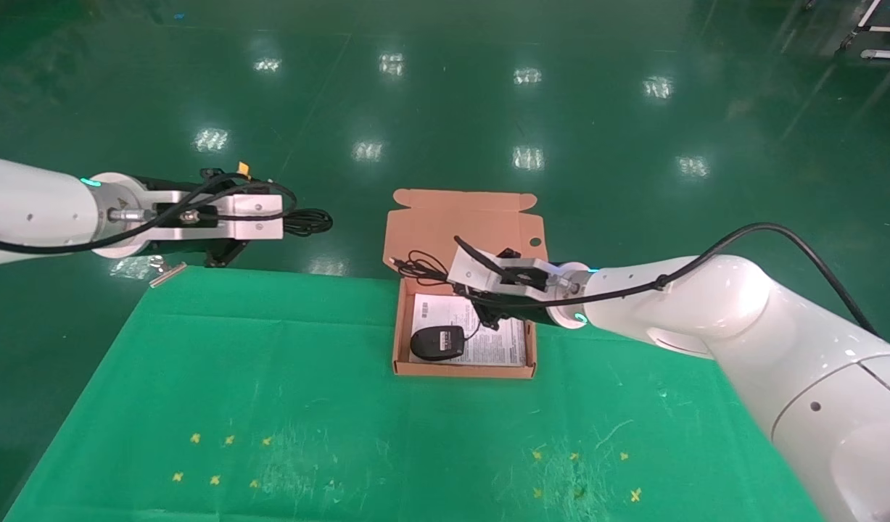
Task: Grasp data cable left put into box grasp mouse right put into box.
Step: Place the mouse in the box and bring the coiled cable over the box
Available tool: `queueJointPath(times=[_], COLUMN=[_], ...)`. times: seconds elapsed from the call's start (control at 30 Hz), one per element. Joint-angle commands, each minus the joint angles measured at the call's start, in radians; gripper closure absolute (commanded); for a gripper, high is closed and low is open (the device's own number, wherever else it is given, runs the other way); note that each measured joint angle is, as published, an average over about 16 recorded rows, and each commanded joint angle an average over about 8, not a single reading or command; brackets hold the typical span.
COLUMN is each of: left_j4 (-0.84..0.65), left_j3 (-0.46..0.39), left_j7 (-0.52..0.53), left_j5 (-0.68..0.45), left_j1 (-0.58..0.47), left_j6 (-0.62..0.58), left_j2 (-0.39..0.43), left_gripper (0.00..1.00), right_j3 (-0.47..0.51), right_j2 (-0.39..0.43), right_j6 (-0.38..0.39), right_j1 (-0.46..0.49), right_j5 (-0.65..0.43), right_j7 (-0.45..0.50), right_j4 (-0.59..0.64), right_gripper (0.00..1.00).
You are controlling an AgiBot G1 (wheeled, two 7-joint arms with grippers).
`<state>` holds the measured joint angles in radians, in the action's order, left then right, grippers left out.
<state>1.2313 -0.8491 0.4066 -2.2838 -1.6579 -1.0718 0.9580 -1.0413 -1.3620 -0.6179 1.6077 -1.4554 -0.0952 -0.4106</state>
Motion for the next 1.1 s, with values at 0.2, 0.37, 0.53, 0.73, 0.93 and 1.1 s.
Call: queueJointPath(times=[0.2, 0.37, 0.53, 0.73, 0.93, 1.1], left_j4=[0.001, 0.003, -0.009, -0.077, -0.208, -0.355], left_j3=[0.0, 0.001, 0.002, -0.006, -0.023, -0.039], left_j7=[0.0, -0.003, -0.032, -0.109, -0.215, -0.322], left_j5=[0.001, 0.017, 0.062, 0.122, 0.164, 0.198], left_j1=[0.001, 0.011, 0.039, 0.076, 0.094, 0.099], left_j6=[0.001, 0.014, 0.062, 0.148, 0.234, 0.308], left_j2=[0.002, 0.013, 0.047, 0.12, 0.221, 0.32], left_gripper=[1.0, 1.0, 1.0, 1.0, 1.0, 1.0], right_j3=[0.004, 0.002, 0.001, -0.005, -0.02, -0.04], right_j2=[0.007, 0.025, 0.063, 0.13, 0.201, 0.267], right_j6=[-0.003, 0.004, 0.034, 0.068, 0.084, 0.083], right_j1=[-0.001, 0.001, 0.024, 0.061, 0.092, 0.109], right_j5=[0.0, 0.001, -0.013, -0.047, -0.093, -0.141], right_j7=[0.0, 0.006, 0.02, 0.043, 0.088, 0.155], right_j4=[-0.011, -0.028, -0.038, -0.068, -0.125, -0.199], right_gripper=[0.0, 0.0, 0.0, 0.0, 0.0, 0.0])
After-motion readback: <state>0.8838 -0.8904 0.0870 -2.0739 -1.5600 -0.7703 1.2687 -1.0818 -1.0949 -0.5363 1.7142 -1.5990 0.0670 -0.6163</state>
